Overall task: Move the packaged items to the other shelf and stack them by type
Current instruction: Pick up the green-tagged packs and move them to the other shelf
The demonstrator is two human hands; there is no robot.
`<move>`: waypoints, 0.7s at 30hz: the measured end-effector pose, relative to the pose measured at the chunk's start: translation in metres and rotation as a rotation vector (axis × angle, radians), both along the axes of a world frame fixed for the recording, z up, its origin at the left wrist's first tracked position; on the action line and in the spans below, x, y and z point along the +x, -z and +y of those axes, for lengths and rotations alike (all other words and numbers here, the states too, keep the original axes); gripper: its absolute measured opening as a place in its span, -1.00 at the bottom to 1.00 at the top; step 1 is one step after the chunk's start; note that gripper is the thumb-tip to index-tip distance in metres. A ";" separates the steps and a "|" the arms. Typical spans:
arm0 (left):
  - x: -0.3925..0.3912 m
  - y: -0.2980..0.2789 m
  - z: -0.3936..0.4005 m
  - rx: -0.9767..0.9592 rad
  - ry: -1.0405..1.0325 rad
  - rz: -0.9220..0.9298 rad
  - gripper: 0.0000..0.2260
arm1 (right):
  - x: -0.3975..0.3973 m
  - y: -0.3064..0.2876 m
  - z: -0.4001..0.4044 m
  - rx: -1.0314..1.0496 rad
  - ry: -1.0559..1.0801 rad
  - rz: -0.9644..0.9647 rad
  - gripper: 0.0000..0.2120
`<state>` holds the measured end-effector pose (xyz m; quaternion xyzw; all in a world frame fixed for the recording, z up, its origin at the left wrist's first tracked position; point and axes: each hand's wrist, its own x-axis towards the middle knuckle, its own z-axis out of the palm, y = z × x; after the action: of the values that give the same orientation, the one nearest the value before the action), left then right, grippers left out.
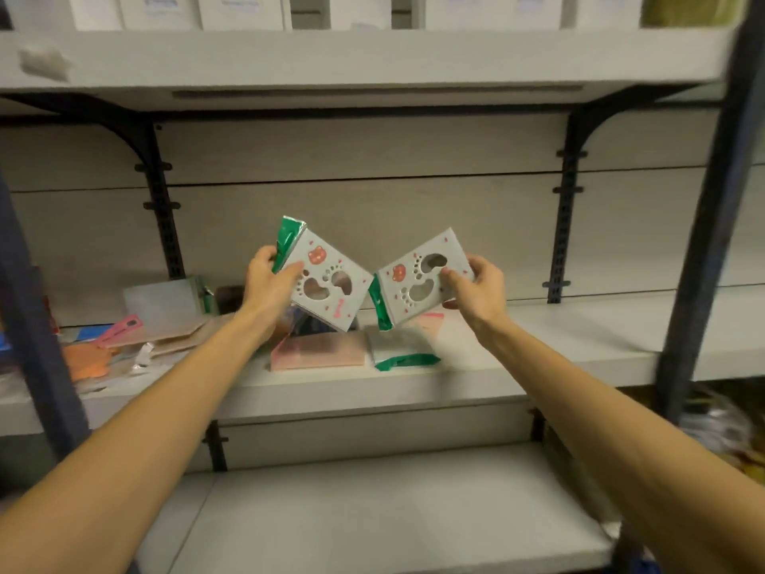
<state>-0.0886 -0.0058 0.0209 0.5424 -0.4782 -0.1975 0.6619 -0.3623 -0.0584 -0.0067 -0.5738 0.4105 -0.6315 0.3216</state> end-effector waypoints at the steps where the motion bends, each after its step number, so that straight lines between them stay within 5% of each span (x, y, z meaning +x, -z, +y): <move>1: -0.009 0.005 0.001 -0.016 0.024 0.022 -0.75 | -0.011 0.002 0.008 -0.010 0.026 0.005 -0.79; 8: -0.096 0.027 0.003 -0.041 0.200 -0.009 -0.80 | -0.100 0.015 0.057 -0.034 0.178 0.116 -0.74; 21: -0.281 0.013 0.002 -0.102 0.514 -0.177 -0.79 | -0.272 0.011 0.094 -0.133 0.443 -0.025 -0.77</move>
<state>-0.3697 -0.0038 0.0074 0.3843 -0.6652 -0.2865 0.5724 -0.6345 0.0355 -0.0182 -0.4820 0.4799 -0.7192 0.1417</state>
